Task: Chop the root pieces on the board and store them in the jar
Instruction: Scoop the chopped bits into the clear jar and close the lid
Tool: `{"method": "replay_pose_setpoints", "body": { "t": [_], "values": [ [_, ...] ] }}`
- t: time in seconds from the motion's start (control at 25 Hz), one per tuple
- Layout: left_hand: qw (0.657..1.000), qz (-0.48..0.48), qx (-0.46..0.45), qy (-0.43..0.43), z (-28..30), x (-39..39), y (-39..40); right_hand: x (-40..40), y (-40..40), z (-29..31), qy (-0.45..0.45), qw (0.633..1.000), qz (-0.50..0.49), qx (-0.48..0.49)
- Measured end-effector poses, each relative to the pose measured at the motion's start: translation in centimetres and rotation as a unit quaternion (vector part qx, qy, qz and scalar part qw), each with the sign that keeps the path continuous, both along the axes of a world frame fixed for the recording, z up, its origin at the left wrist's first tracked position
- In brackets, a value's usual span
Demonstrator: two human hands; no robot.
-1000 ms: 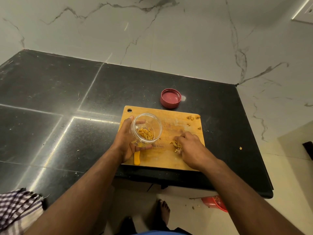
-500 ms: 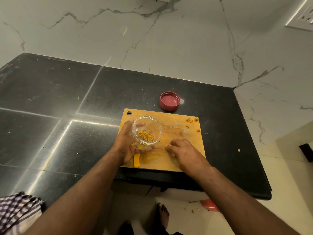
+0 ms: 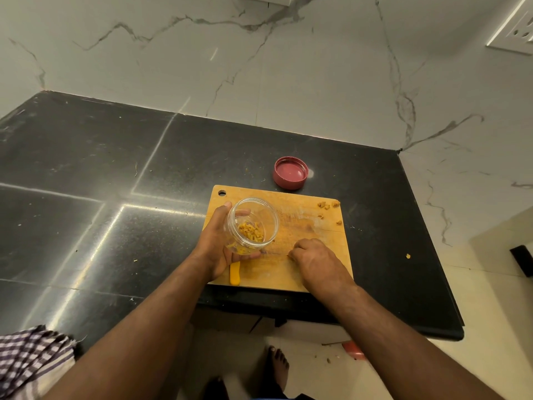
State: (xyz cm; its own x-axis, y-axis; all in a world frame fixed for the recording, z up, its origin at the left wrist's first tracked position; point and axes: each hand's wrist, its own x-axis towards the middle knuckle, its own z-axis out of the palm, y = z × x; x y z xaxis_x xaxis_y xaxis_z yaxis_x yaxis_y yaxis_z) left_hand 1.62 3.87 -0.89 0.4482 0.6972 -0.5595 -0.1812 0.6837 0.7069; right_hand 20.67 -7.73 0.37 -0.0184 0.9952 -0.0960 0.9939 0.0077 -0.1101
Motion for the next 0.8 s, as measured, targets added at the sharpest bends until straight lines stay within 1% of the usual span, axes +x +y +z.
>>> {"method": "replay_pose_setpoints", "body": {
  "t": [0.12,0.16,0.2,0.24,0.28,0.32,0.36,0.4,0.44,0.48,0.52,0.56,0.6,0.64,0.68,0.72,0.76,0.8],
  "values": [
    [1.000,0.000,-0.001,0.002,0.0,0.1,0.0,-0.3,0.2,0.1,-0.004,1.000,0.004,-0.007],
    [1.000,0.000,-0.001,0.003,0.1,0.1,0.0,0.0,0.5,0.3,0.017,0.999,-0.030,-0.011],
    [1.000,0.001,-0.001,0.004,0.1,0.1,0.0,0.6,1.0,0.7,0.054,0.994,-0.098,-0.011],
    [1.000,0.001,-0.001,0.004,0.2,0.2,0.0,1.4,1.6,1.1,0.115,0.975,-0.190,-0.008],
    [1.000,0.000,-0.001,0.004,0.2,0.1,0.0,2.3,2.1,1.6,0.207,0.936,-0.286,-0.008],
    [1.000,0.001,0.000,0.006,0.2,0.1,-0.1,3.1,2.5,2.1,0.329,0.870,-0.366,-0.007],
    [1.000,0.002,-0.001,0.007,0.3,0.1,-0.1,3.6,2.6,2.7,0.458,0.783,-0.420,-0.010],
    [1.000,0.004,-0.001,0.008,0.4,0.1,-0.1,3.7,2.6,3.5,0.567,0.692,-0.448,-0.014],
    [1.000,0.005,-0.001,0.009,0.4,0.1,-0.1,3.5,2.5,4.5,0.641,0.621,-0.452,-0.014],
    [1.000,0.006,0.001,0.010,0.4,0.1,-0.1,3.1,2.5,5.5,0.684,0.584,-0.438,-0.011],
    [1.000,0.004,0.002,0.010,0.4,0.1,-0.1,2.5,2.5,6.7,0.710,0.573,-0.409,-0.009],
    [1.000,0.002,0.002,0.008,0.4,0.1,-0.1,1.7,2.6,7.8,0.722,0.584,-0.371,-0.005],
    [1.000,0.000,0.003,0.006,0.4,0.1,-0.1,0.8,2.8,8.9,0.716,0.617,-0.325,0.008],
    [1.000,-0.001,0.002,0.006,0.4,0.1,-0.1,-0.4,2.9,9.9,0.684,0.677,-0.271,0.027],
    [1.000,-0.002,0.000,0.005,0.4,0.1,-0.1,-1.5,3.1,10.6,0.614,0.759,-0.211,0.054],
    [1.000,-0.003,-0.003,0.003,0.4,0.1,-0.1,-2.6,3.2,10.9,0.511,0.843,-0.149,0.077],
    [1.000,-0.005,-0.006,-0.001,0.4,0.1,-0.1,-3.7,3.5,10.8,0.407,0.905,-0.090,0.085],
    [1.000,-0.008,-0.010,-0.005,0.5,0.1,-0.1,-4.5,3.8,10.6,0.325,0.942,-0.052,0.072]
  ]
}}
